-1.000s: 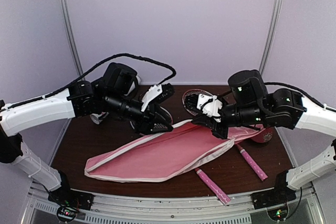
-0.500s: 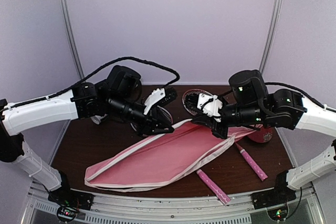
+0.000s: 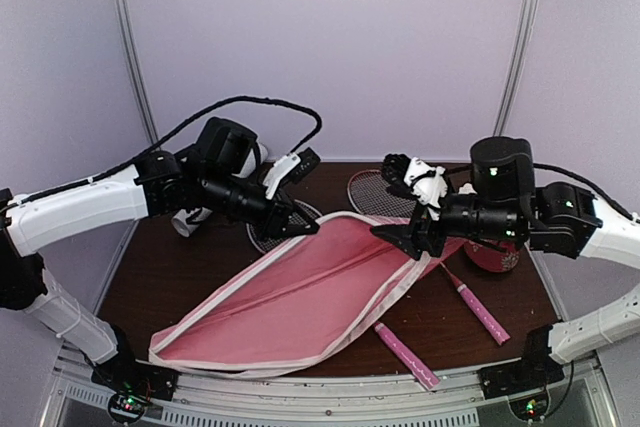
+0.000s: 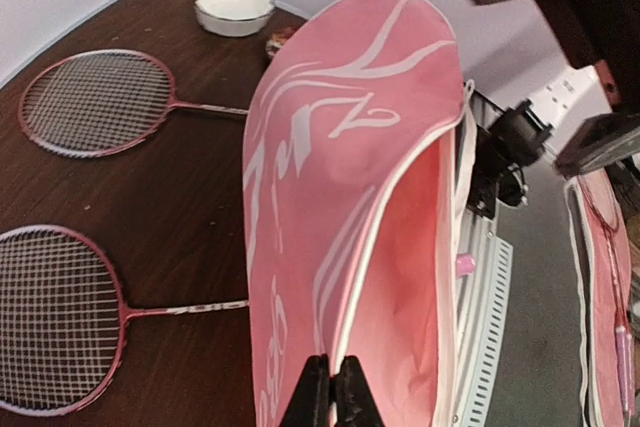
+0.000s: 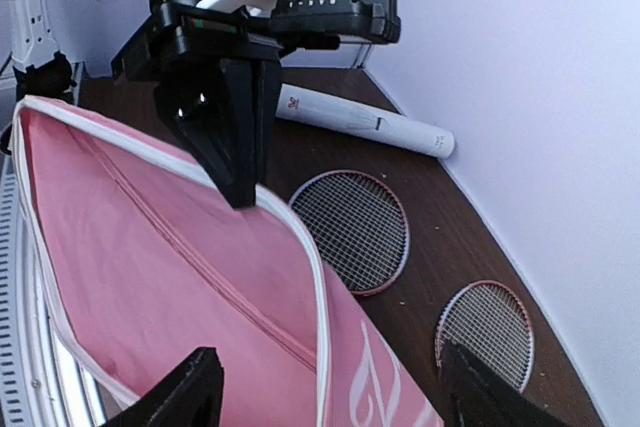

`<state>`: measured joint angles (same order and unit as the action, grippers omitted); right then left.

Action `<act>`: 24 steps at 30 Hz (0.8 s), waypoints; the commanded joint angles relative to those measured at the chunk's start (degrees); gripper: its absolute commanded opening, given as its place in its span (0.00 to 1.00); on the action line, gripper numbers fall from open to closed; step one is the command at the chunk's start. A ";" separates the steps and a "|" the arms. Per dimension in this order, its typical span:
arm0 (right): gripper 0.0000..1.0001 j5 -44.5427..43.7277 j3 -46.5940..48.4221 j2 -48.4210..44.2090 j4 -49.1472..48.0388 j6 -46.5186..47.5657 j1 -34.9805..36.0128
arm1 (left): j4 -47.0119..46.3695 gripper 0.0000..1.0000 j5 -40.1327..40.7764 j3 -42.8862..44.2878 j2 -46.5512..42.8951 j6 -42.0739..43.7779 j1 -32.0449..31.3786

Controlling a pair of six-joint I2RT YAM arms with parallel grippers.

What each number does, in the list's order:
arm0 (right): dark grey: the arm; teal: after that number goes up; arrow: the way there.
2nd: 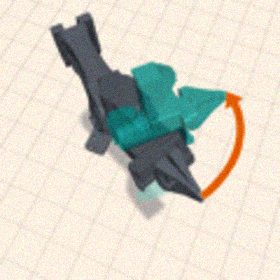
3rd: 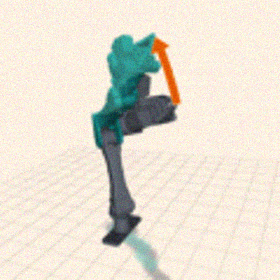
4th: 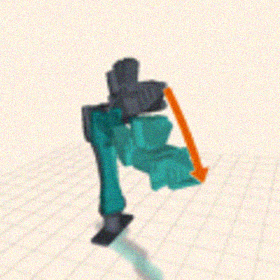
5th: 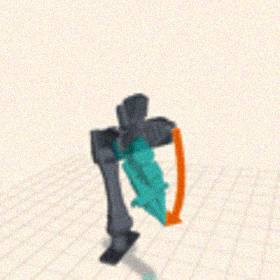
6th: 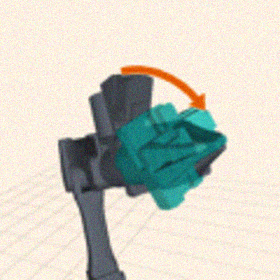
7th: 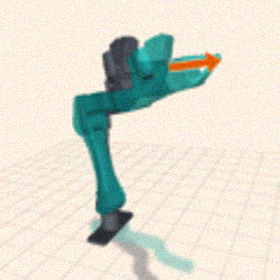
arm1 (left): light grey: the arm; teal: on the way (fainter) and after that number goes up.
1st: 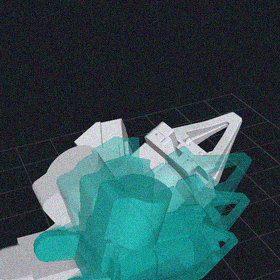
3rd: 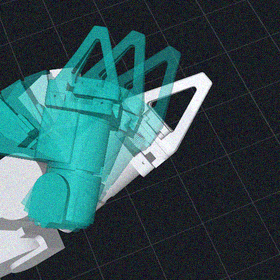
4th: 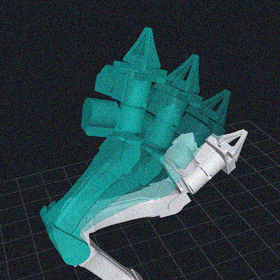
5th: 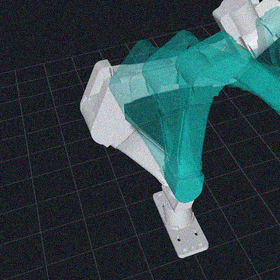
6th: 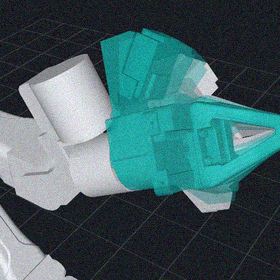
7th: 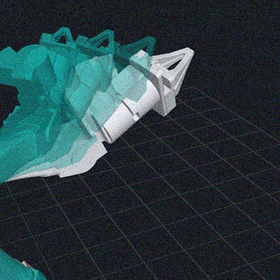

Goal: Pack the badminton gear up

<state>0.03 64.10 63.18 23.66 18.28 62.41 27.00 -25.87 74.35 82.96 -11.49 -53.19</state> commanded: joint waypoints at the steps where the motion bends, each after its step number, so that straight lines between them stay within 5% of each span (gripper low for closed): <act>1: 0.82 -4.33 -4.60 -7.47 -5.89 -9.77 -3.98 | -3.08 0.00 3.90 1.46 -1.22 -7.37 5.34; 9: 0.86 -4.10 -8.14 -8.38 -1.67 -22.19 -12.29 | 0.05 0.00 9.76 3.89 -5.32 -11.31 12.57; 24: 0.58 8.05 3.37 25.92 0.79 -29.48 -13.45 | 0.22 0.00 18.66 6.26 -13.34 -12.99 21.22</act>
<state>3.14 62.50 84.07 24.10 -8.78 49.08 30.22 -9.93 79.66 71.20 -24.40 -32.53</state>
